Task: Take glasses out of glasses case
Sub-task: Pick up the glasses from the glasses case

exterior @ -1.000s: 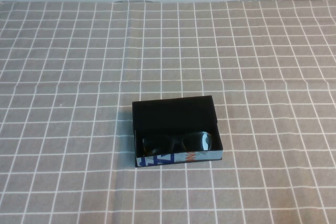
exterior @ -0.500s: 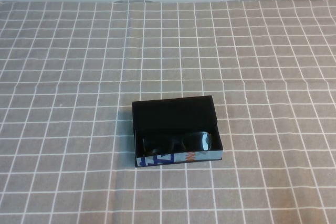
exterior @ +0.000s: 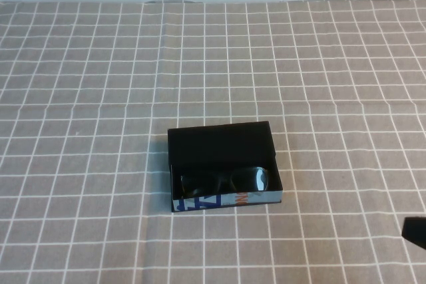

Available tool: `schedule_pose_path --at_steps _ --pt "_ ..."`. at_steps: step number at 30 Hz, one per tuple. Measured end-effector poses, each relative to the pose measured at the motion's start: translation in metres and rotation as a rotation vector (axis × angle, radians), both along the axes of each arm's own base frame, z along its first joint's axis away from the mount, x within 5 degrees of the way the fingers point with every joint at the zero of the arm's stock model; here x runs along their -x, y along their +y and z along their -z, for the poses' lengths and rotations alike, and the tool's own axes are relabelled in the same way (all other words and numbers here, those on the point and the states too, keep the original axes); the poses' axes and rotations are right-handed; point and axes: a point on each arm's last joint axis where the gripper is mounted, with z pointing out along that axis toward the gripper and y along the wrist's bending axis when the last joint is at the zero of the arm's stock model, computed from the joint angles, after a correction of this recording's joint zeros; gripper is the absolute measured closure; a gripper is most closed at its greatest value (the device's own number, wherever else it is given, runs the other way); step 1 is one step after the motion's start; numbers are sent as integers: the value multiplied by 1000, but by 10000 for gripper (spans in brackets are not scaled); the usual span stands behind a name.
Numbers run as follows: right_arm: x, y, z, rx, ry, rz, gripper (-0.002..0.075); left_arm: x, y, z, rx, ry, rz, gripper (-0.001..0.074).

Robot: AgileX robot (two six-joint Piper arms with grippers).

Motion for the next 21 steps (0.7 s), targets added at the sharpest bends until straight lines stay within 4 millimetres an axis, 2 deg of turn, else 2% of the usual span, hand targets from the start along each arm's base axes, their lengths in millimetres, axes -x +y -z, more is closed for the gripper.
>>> schedule_pose_path --at_steps 6,10,15,21 --pt "-66 8 -24 186 133 -208 744 0 0 0 0 0 0 739" --pt "-113 31 -29 281 149 -351 744 0 0 0 -2 0 0 739" --pt "-161 96 -27 471 78 -646 744 0 0 0 -2 0 0 739" --pt "-195 175 -13 609 -74 -1081 743 0 0 0 -2 0 0 739"
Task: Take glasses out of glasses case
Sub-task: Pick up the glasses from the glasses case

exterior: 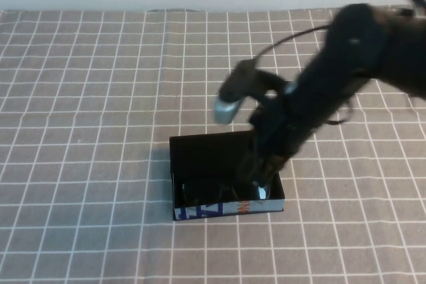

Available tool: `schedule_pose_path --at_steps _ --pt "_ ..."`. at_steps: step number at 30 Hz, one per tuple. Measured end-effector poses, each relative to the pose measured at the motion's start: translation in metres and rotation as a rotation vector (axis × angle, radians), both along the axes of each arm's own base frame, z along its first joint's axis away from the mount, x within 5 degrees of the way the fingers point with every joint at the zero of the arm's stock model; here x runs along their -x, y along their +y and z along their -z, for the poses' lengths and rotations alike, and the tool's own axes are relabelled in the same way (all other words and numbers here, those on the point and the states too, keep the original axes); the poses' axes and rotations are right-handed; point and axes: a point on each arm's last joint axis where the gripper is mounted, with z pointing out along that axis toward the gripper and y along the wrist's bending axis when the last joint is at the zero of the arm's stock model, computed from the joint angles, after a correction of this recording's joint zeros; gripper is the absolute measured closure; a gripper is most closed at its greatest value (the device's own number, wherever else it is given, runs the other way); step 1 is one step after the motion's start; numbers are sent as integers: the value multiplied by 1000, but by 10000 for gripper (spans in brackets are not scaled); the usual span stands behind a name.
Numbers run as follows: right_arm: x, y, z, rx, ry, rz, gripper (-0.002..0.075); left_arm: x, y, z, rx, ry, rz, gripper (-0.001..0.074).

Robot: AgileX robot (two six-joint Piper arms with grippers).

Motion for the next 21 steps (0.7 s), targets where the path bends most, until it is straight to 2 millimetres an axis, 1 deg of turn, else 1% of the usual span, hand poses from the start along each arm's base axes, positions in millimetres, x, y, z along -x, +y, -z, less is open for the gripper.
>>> schedule_pose_path --at_steps 3,7,10,14,17,21 --pt "-14 25 7 29 -26 -206 725 0 0 0 0 0 0 739" --pt "-32 45 24 48 -61 -351 643 0 0 0 0 0 0 739" --pt "-40 48 35 79 -96 -428 540 0 0 0 0 0 0 739" --pt "-38 47 40 126 -120 -492 417 0 0 0 0 0 0 739" --pt "-36 48 45 143 -130 -507 384 0 0 0 0 0 0 739" --pt "-39 50 49 138 -182 -506 373 0 0 0 0 0 0 739"
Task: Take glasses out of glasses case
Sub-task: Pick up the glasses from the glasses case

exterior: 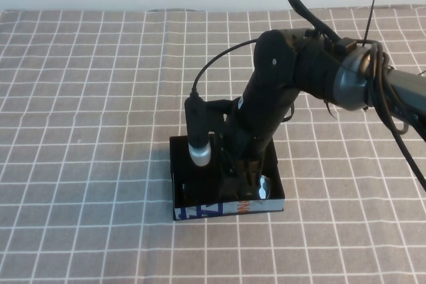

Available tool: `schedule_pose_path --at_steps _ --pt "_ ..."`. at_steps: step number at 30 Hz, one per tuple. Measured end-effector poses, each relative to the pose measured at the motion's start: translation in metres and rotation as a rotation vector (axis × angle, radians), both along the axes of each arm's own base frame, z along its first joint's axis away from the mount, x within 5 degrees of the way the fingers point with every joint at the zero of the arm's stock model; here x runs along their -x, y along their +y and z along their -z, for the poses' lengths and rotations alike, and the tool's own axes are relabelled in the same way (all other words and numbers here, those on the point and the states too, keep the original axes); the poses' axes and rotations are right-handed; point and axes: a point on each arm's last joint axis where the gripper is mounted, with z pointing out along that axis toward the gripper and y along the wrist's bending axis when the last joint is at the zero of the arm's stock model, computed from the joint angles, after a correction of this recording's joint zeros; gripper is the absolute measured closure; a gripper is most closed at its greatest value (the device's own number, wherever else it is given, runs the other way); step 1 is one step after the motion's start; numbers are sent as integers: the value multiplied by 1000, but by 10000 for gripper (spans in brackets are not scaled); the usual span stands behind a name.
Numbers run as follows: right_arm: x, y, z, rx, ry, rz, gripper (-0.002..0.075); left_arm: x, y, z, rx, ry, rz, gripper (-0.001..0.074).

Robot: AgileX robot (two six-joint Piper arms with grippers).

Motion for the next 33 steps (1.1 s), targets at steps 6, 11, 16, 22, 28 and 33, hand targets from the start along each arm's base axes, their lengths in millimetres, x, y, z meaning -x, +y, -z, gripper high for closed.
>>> schedule_pose_path --at_steps 6,11,16,22,28,33 --pt "-5 1 2 -10 -65 -12 371 0 0 0 0 0 0 739" --pt "-5 1 3 -7 -65 -16 371 0 0 0 0 0 0 739" --pt "-6 1 11 9 -44 -19 382 0 0 0 0 0 0 739" --pt "-5 1 12 15 -39 -22 385 0 0 0 0 0 0 739" --pt "-5 1 12 16 -38 -22 386 0 0 0 0 0 0 740" --pt "-6 1 16 22 -29 -23 387 0 0 0 0 0 0 739"
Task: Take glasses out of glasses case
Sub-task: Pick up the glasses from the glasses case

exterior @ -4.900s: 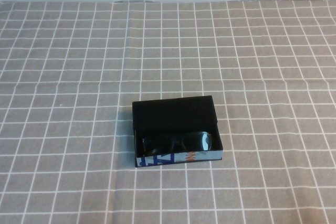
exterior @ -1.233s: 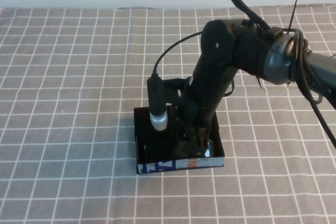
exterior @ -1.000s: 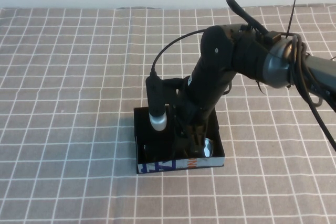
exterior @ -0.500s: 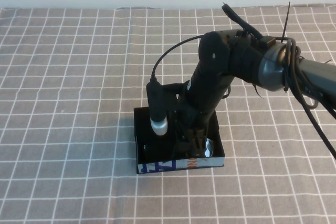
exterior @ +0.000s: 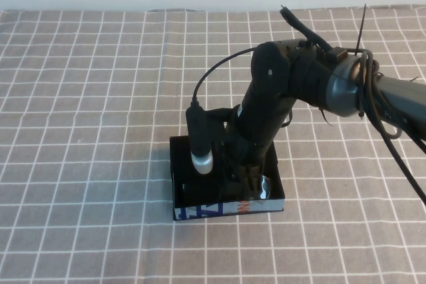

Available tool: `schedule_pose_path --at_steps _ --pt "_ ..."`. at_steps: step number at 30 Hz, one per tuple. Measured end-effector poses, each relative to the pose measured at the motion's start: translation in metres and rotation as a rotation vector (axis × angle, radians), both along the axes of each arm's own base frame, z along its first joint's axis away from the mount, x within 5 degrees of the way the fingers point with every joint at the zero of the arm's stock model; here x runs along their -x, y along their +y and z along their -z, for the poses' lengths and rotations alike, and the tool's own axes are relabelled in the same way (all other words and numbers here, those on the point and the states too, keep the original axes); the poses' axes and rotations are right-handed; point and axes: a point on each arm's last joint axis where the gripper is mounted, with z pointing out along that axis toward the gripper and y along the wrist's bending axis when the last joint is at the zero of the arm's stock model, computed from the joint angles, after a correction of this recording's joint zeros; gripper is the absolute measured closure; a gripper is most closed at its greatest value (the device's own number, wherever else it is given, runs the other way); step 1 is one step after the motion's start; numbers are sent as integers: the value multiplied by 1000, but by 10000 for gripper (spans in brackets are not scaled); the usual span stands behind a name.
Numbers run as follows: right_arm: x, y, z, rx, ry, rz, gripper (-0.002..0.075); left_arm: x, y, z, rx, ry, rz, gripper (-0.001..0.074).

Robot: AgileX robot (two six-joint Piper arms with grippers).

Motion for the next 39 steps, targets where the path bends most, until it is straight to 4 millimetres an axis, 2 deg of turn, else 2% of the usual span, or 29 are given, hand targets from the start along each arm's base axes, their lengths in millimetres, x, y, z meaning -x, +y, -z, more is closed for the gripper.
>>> schedule_pose_path --at_steps 9,23,26,29,31,34,39 --pt "1 0 0 5 8 -3 440 0 0 0 0 0 0 739" --pt "-2 1 14 21 30 -2 457 0 0 0 0 0 0 739" --pt "-2 1 14 21 30 -2 525 0 0 0 0 0 0 739" --pt "-2 1 13 21 36 24 652 0 0 0 0 0 0 739" --pt "-1 0 6 20 19 54 695 0 0 0 0 0 0 739" --pt "0 -4 -10 14 -12 103 704 0 0 0 0 0 0 739" --pt "11 -17 -60 -40 -43 348 706 0 0 0 0 0 0 739"
